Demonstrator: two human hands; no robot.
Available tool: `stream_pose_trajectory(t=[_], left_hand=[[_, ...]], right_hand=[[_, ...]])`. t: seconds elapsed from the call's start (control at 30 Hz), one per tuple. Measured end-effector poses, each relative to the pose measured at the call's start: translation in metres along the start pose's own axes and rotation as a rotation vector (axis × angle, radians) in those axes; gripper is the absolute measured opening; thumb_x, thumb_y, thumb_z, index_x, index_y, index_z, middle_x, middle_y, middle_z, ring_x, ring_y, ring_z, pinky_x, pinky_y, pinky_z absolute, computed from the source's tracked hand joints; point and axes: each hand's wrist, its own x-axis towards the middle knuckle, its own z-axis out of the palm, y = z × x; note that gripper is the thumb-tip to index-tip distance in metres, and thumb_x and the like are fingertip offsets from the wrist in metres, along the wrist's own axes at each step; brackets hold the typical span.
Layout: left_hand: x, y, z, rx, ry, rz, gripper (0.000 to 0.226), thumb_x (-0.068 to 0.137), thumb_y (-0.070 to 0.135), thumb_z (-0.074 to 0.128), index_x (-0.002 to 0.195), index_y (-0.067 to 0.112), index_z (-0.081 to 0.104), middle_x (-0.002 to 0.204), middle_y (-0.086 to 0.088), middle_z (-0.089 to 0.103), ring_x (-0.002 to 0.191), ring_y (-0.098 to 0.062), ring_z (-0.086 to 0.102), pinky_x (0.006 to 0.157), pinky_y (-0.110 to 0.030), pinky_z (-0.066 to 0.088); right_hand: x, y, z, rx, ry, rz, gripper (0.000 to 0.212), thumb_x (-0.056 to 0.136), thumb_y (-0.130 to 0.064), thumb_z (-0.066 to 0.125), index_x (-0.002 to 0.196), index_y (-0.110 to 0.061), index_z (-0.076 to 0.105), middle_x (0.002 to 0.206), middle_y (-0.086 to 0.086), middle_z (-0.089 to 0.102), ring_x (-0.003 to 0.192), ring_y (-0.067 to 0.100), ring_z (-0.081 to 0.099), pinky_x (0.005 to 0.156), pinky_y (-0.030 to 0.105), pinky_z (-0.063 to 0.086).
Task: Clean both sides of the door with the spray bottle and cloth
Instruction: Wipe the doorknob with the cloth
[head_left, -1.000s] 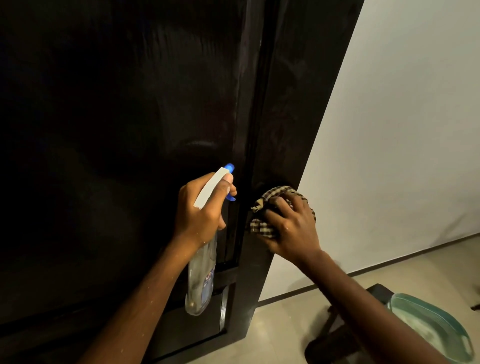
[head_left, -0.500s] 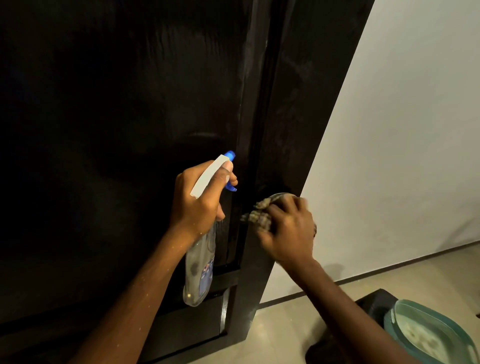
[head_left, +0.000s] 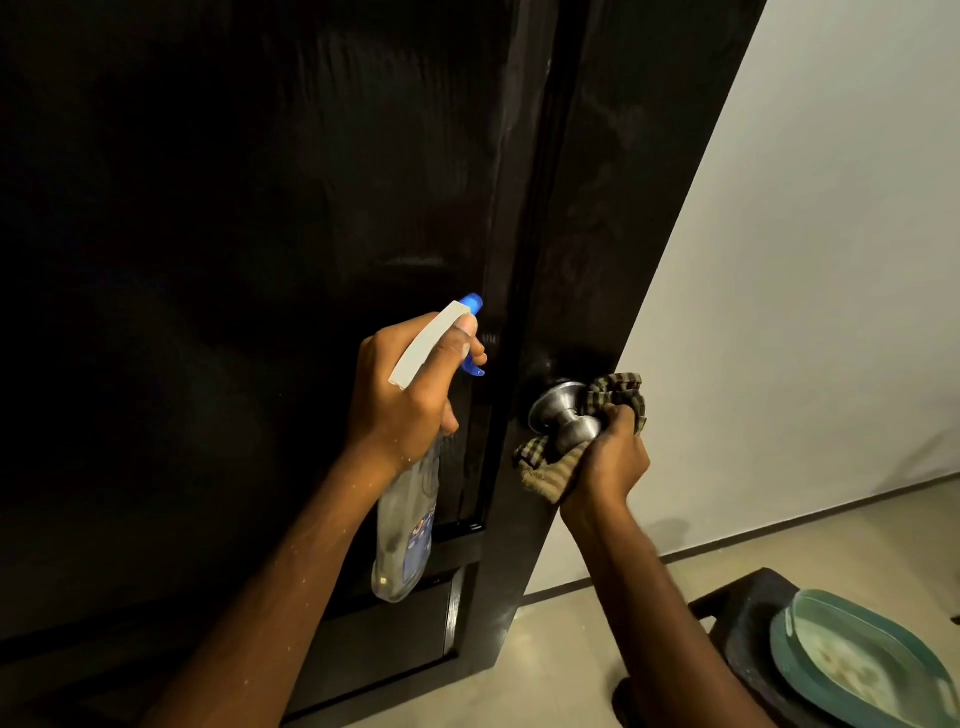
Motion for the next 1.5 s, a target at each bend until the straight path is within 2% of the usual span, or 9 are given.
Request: stream_pose_trajectory(t=[0.27,0.4,0.6,0.83,0.93,1.03,1.2,1.27,1.5], left_hand=[[0.0,-0.001,0.0,-0.002,-0.011,0.018,0.03,0.096,0.039,0.045,0.082,0.023,0.066,0.087,-0.004,0.073,0.035,-0.018,0.056,0.04,-0.023,0.043],[0.002,-0.001,0.001,-0.013,-0.005,0.013,0.032,0.098,0.034,0.044,0.08,0.02,0.066,0.087,-0.003,0.073,0.034,-0.018,0.056,0.04,-0.024,0.043],[0.002,-0.002,0.002,-0.001,-0.011,0.011,0.033,0.098,0.032,0.044,0.08,0.016,0.066,0.087,-0.003,0.073,0.034,-0.02,0.056,0.041,-0.024,0.043],[0.001,-0.001,0.002,0.003,-0.009,0.005,0.031,0.097,0.034,0.045,0.081,0.019,0.066,0.088,-0.004,0.073,0.034,-0.02,0.056,0.041,-0.025,0.043],[0.001,-0.002,0.002,-0.007,-0.006,-0.005,0.032,0.097,0.035,0.045,0.08,0.019,0.066,0.088,-0.004,0.073,0.034,-0.022,0.055,0.041,-0.027,0.043],[0.002,-0.002,0.003,-0.01,-0.001,0.001,0.032,0.098,0.034,0.044,0.08,0.019,0.066,0.087,-0.003,0.073,0.034,-0.023,0.056,0.041,-0.026,0.044],[0.003,-0.002,0.003,-0.029,0.004,0.003,0.034,0.098,0.036,0.044,0.079,0.019,0.067,0.086,-0.002,0.073,0.034,-0.022,0.056,0.04,-0.026,0.044],[0.003,-0.002,0.003,-0.032,-0.002,0.009,0.034,0.097,0.038,0.044,0.08,0.02,0.067,0.086,-0.002,0.073,0.034,-0.021,0.056,0.039,-0.025,0.044],[0.002,-0.002,0.0,-0.004,-0.017,0.015,0.032,0.097,0.038,0.045,0.081,0.021,0.067,0.086,-0.003,0.073,0.034,-0.02,0.056,0.04,-0.025,0.043]], right_hand=[[0.039,-0.002,-0.038,-1.296,-0.684,-1.662,0.043,0.08,-0.052,0.06,0.099,-0.016,0.076,0.112,0.009,0.066,0.112,0.034,0.049,0.088,0.048,0.048],[0.04,0.002,-0.034,-1.149,-0.575,-1.53,0.037,0.082,-0.047,0.066,0.094,-0.013,0.075,0.105,0.007,0.065,0.1,0.028,0.054,0.068,0.029,0.047],[0.019,0.005,-0.01,-0.263,-0.15,-0.244,0.03,0.097,-0.033,0.055,0.072,-0.02,0.065,0.072,0.004,0.062,0.069,0.024,0.057,0.067,0.04,0.048],[0.027,-0.015,-0.031,-1.305,-0.71,-1.451,0.043,0.082,-0.051,0.057,0.096,-0.016,0.077,0.116,0.004,0.061,0.108,0.025,0.047,0.071,0.036,0.052],[0.036,-0.01,-0.03,-1.387,-0.698,-1.633,0.046,0.081,-0.054,0.054,0.093,-0.016,0.077,0.111,0.006,0.064,0.104,0.027,0.048,0.066,0.036,0.052],[0.026,0.003,-0.023,-0.999,-0.462,-1.214,0.038,0.084,-0.045,0.059,0.093,-0.011,0.073,0.101,0.006,0.061,0.094,0.022,0.052,0.061,0.032,0.05],[0.004,-0.008,-0.003,0.027,-0.068,0.143,0.022,0.099,-0.028,0.054,0.1,-0.011,0.067,0.101,0.014,0.067,0.092,0.031,0.065,0.083,0.05,0.056],[-0.005,-0.01,-0.003,0.081,-0.079,0.222,0.02,0.101,-0.025,0.051,0.112,-0.013,0.064,0.106,0.012,0.064,0.094,0.031,0.063,0.084,0.049,0.056],[0.037,0.002,-0.043,-1.255,-0.61,-1.5,0.045,0.083,-0.049,0.059,0.108,-0.014,0.073,0.122,0.012,0.062,0.119,0.038,0.05,0.095,0.049,0.044]])
